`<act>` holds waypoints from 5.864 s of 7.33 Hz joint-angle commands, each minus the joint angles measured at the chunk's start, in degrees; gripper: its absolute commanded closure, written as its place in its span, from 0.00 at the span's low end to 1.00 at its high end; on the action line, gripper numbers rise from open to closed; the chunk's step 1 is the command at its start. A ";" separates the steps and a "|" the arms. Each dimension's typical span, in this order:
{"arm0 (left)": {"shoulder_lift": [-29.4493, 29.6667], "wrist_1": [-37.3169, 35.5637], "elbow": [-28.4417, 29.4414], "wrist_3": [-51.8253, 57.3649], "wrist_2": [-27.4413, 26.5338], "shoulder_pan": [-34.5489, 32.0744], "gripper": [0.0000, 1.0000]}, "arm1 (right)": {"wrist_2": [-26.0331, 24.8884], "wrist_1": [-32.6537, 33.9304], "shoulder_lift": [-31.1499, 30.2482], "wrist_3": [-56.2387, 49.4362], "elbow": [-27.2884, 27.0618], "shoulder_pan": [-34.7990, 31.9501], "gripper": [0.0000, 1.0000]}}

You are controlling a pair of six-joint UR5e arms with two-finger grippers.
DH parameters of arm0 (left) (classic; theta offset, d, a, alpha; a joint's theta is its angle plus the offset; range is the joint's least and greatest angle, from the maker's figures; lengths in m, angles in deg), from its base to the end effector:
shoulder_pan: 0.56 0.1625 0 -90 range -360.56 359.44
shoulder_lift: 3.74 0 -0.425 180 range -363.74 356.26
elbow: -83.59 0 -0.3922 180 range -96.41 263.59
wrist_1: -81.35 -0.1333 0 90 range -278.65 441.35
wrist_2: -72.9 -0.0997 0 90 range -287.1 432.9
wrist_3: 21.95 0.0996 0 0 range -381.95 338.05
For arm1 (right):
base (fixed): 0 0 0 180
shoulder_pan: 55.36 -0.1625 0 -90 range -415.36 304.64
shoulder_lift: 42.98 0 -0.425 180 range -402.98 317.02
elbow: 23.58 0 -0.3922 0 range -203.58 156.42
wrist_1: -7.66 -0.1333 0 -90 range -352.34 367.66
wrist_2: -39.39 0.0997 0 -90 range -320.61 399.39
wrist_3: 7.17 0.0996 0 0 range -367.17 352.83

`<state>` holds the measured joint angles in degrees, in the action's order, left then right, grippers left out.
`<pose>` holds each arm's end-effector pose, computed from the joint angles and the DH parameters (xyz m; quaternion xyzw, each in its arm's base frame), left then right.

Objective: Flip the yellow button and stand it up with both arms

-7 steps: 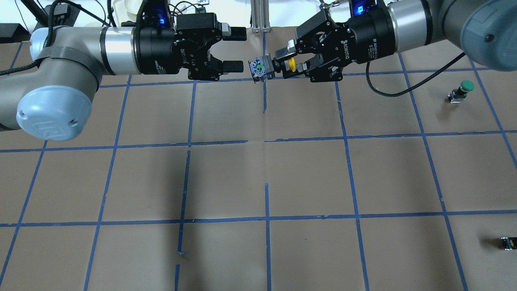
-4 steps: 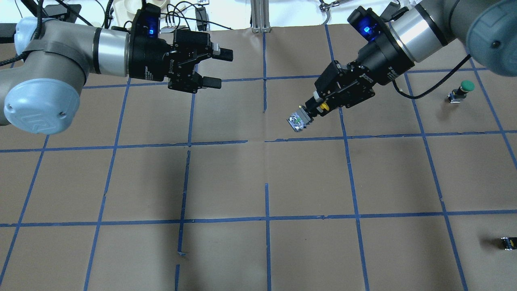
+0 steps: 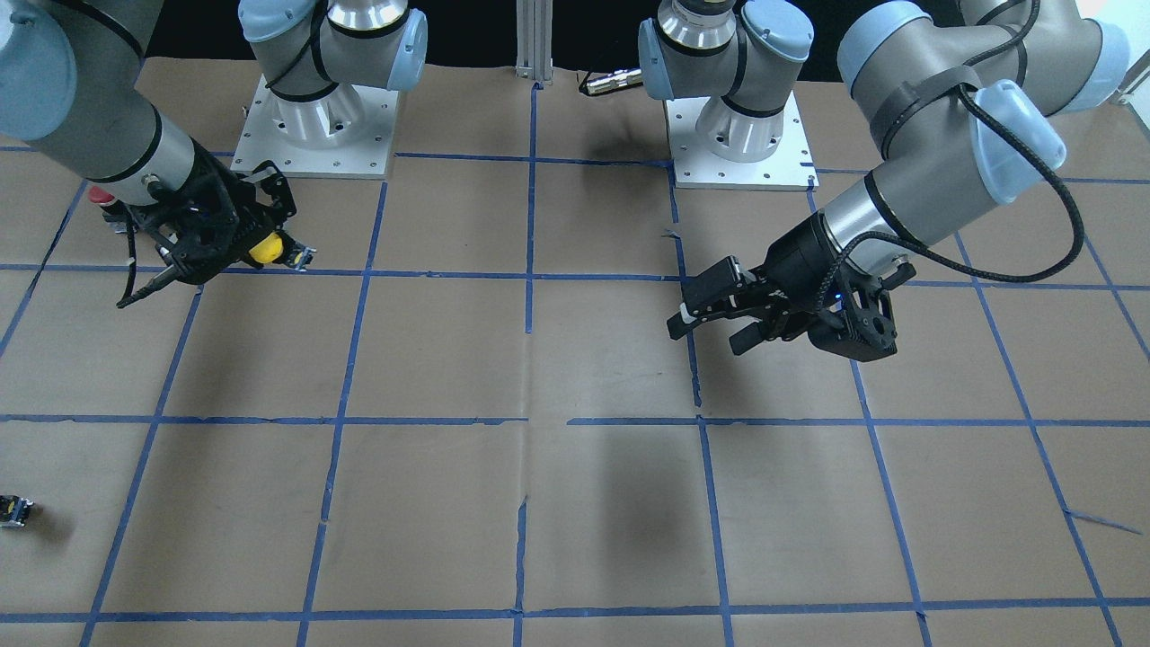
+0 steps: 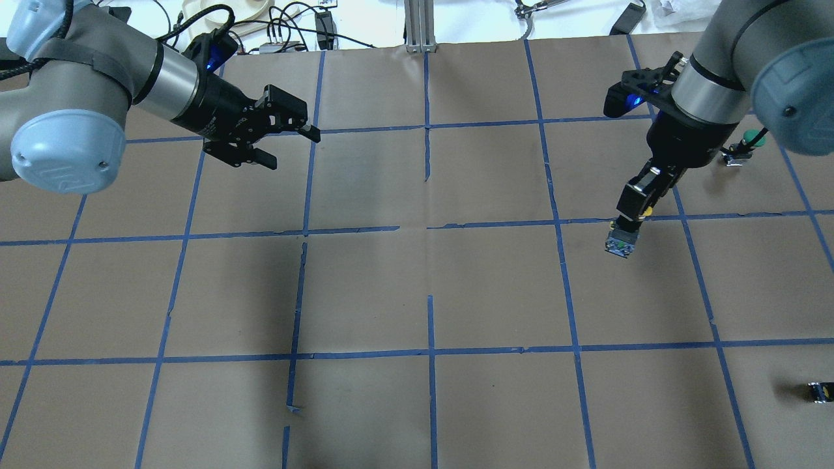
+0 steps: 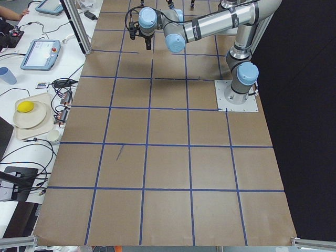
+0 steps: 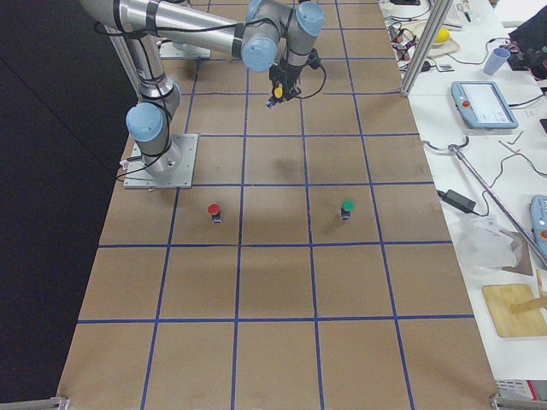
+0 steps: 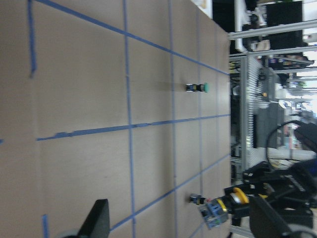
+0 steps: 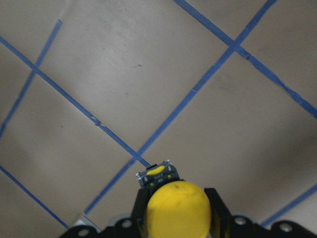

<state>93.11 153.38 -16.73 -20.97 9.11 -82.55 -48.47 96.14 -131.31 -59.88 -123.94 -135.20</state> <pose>-0.1022 -0.5459 0.3807 0.0581 -0.9722 0.0245 0.2255 0.0520 -0.4864 0.3855 -0.3582 0.9260 0.0910 0.0773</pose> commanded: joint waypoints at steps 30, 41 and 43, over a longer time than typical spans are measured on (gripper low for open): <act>-9.49 22.81 7.95 3.77 -24.81 -0.98 0.00 | 8.06 31.31 -0.68 -55.35 -13.51 37.57 0.00; -9.40 22.72 8.47 3.68 -24.46 -0.98 0.00 | 2.77 -1.91 -1.24 54.24 12.47 -10.93 0.00; -9.40 22.63 8.47 3.76 -23.58 -0.98 0.00 | -3.06 -0.25 0.95 57.01 12.91 -14.36 0.00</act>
<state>83.69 176.08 -8.30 -17.26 -14.78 -83.53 -47.71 94.65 -131.66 -4.96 -111.29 -147.36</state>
